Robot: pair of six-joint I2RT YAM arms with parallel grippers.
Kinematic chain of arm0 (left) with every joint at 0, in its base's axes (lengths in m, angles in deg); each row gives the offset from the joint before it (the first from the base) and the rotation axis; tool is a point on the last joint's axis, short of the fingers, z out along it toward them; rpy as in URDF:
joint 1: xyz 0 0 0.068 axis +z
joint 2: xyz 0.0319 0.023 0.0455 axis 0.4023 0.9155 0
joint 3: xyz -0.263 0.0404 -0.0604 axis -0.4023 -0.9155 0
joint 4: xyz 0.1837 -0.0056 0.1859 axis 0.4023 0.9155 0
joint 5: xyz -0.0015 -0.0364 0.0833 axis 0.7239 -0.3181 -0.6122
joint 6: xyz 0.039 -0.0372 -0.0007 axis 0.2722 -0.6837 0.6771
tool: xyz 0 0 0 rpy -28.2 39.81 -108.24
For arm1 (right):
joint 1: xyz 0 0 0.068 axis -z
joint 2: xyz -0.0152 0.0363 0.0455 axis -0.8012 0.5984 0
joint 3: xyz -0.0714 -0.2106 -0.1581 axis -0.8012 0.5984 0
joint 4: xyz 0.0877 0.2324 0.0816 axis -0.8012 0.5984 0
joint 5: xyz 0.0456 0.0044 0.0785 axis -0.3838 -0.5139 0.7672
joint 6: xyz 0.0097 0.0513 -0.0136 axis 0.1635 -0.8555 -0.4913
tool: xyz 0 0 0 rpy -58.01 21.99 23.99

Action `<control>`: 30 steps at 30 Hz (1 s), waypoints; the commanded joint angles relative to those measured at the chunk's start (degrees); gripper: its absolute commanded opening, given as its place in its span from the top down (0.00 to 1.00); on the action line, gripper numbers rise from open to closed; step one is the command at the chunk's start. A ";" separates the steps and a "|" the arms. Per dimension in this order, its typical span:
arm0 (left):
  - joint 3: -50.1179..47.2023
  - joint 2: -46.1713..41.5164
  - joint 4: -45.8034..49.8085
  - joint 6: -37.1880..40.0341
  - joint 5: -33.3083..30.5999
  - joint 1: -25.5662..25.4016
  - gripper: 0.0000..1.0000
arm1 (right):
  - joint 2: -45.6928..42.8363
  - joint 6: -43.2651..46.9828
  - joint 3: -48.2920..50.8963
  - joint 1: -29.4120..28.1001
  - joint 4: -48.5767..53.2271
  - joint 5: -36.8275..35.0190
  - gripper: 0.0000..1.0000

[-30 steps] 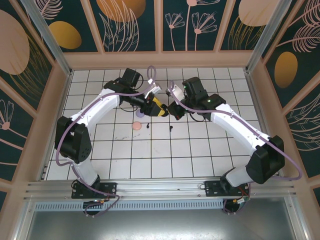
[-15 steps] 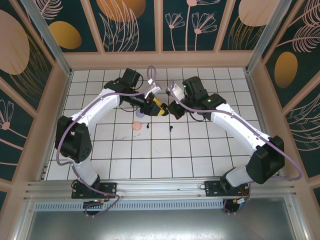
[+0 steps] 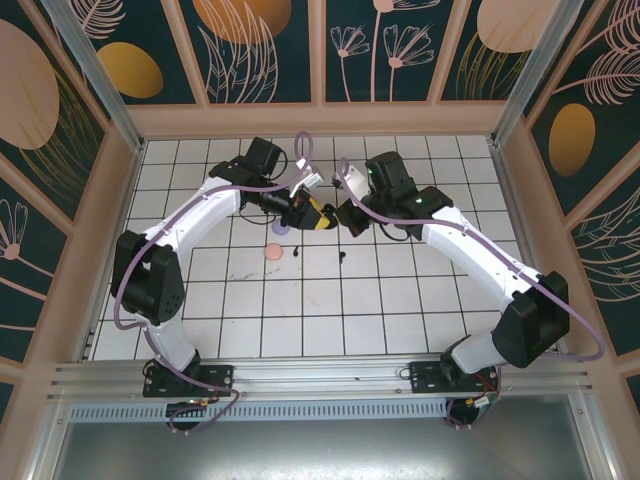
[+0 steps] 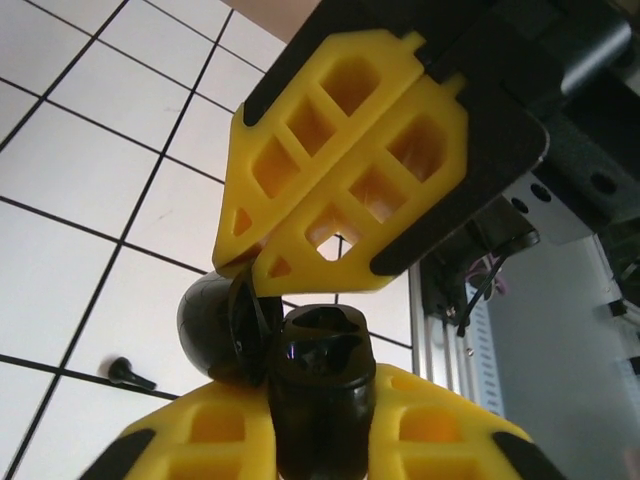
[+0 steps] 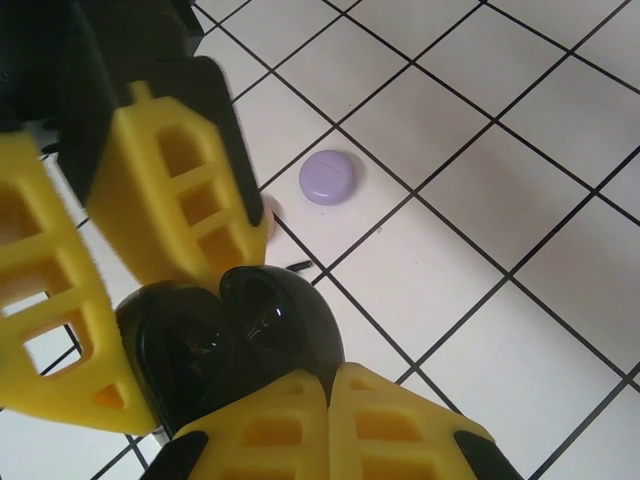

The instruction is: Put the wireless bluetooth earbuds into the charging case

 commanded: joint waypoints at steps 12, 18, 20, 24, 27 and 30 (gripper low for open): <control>-20.77 -11.68 -41.93 -24.46 -4.70 1.02 1.00 | -6.13 -7.83 -2.67 1.48 -2.13 -4.64 0.45; -30.12 -19.06 -57.55 -33.18 -16.83 4.18 1.00 | -13.38 -14.96 2.08 2.78 -1.20 -3.97 0.37; -32.81 -21.38 -60.87 -34.66 -20.22 4.89 1.00 | -13.85 -18.24 3.60 2.71 -1.27 -3.62 0.37; -36.75 -26.13 -65.44 -36.36 -29.42 5.47 1.00 | -13.31 -24.90 8.63 2.37 -4.21 -4.38 0.37; -39.04 -29.13 -68.18 -37.50 -35.74 5.72 1.00 | -11.58 -29.65 12.23 1.88 -7.79 -4.41 0.37; -41.15 -31.79 -70.37 -38.32 -40.16 6.16 1.00 | -8.08 -33.21 14.50 -0.11 -11.34 -5.52 0.37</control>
